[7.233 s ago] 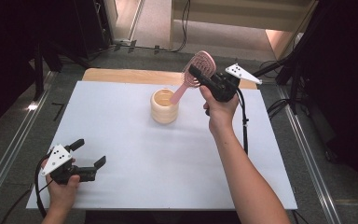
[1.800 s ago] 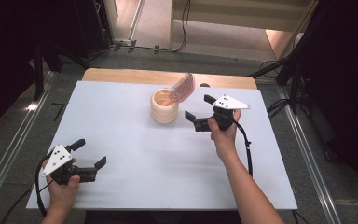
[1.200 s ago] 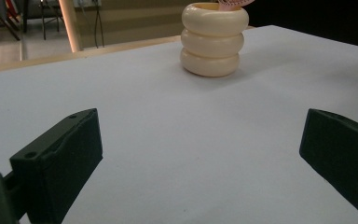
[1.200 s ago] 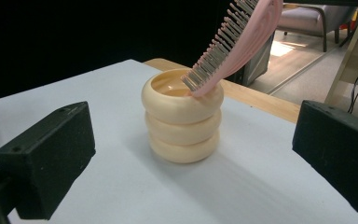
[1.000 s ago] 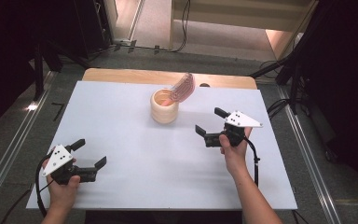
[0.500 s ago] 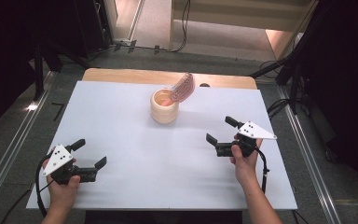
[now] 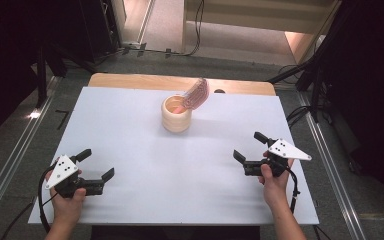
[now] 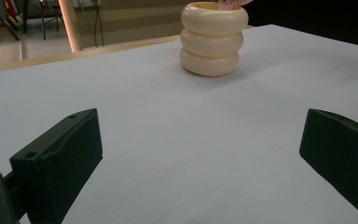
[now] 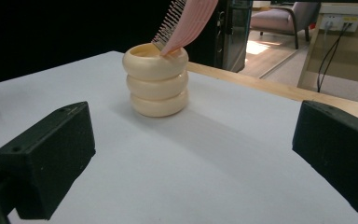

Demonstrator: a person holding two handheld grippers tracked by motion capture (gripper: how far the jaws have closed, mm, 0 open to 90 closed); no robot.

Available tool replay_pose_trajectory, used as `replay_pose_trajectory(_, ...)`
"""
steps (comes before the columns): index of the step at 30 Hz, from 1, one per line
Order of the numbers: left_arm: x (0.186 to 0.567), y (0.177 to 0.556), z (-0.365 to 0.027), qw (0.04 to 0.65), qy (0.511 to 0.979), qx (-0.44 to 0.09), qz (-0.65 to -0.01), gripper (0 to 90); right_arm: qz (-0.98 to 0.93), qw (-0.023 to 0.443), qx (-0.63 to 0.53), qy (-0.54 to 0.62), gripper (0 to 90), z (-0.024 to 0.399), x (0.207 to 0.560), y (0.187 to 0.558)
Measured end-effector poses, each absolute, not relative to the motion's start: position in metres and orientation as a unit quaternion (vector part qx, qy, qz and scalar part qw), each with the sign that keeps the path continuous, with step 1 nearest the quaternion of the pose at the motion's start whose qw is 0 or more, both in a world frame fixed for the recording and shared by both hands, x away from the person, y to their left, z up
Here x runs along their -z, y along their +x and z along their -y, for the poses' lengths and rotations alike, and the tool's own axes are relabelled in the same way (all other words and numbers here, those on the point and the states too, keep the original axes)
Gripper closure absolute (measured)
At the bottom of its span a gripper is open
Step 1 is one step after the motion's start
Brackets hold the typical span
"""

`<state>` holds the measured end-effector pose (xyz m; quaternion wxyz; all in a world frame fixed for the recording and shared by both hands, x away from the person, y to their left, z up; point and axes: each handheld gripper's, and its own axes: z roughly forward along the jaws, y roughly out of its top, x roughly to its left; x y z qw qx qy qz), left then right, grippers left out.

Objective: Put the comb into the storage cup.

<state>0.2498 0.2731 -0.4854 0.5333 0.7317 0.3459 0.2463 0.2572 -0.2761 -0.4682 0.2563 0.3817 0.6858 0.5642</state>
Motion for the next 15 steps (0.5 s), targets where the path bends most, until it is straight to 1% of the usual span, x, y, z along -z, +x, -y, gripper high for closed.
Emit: replay_pose_trajectory(15, 0.485, 0.250, -0.273, 0.533, 0.731, -0.246, -0.347, 0.0, -0.682, 0.257, -0.557, 0.399, 0.0, 0.300, 0.480, 0.241)
